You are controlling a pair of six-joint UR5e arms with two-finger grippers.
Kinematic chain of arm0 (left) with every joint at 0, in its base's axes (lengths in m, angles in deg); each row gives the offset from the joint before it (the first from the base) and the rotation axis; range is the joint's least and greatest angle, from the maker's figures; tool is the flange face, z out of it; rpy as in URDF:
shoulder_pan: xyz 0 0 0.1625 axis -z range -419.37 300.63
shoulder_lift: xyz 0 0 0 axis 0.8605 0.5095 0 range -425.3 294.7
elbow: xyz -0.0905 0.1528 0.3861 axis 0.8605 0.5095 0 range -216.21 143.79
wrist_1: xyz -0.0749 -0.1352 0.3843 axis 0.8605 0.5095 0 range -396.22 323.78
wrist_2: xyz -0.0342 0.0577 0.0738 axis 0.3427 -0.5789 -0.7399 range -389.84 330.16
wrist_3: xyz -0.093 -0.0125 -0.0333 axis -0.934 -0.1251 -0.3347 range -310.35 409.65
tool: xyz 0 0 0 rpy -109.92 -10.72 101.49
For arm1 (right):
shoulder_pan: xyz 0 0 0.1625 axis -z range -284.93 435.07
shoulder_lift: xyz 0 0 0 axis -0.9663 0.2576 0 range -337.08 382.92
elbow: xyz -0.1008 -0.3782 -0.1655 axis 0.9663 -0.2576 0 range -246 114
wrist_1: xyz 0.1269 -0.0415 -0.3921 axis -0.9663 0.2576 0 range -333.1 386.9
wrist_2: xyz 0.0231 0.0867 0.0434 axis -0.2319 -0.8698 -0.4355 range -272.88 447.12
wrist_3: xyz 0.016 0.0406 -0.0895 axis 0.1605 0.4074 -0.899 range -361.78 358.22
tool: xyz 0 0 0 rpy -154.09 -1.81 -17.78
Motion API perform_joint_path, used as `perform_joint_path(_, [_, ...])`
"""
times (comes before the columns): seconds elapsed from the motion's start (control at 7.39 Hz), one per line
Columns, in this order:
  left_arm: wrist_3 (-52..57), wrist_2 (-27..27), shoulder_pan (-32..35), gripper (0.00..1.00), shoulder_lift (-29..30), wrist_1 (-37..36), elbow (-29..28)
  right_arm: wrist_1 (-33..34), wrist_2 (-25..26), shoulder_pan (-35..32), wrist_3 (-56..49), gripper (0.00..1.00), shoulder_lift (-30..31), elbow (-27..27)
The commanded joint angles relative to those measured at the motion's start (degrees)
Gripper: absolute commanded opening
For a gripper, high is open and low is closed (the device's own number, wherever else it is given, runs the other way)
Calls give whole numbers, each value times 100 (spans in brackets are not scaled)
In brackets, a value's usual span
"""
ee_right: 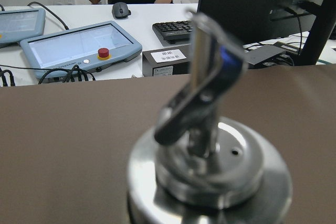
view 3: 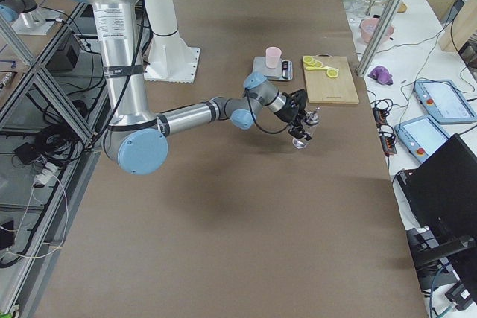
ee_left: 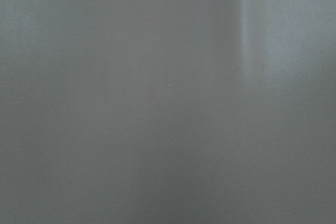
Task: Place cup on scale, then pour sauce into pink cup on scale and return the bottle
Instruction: 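Lower the glass bottle onto the table beside the right arm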
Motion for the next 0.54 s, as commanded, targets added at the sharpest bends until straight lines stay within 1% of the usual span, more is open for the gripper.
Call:
perform_joint_path(0.0, [0,0,0,99,-6,3,2,15,-102,-2,57,0,57,-93])
perform_joint_path(0.14, [0,0,0,99,-6,3,2,-11,-76,-2,31,0,92,-250])
perform_joint_path(0.41, [0,0,0,99,-33,3,11,6,-67,25,-22,0,102,-278])
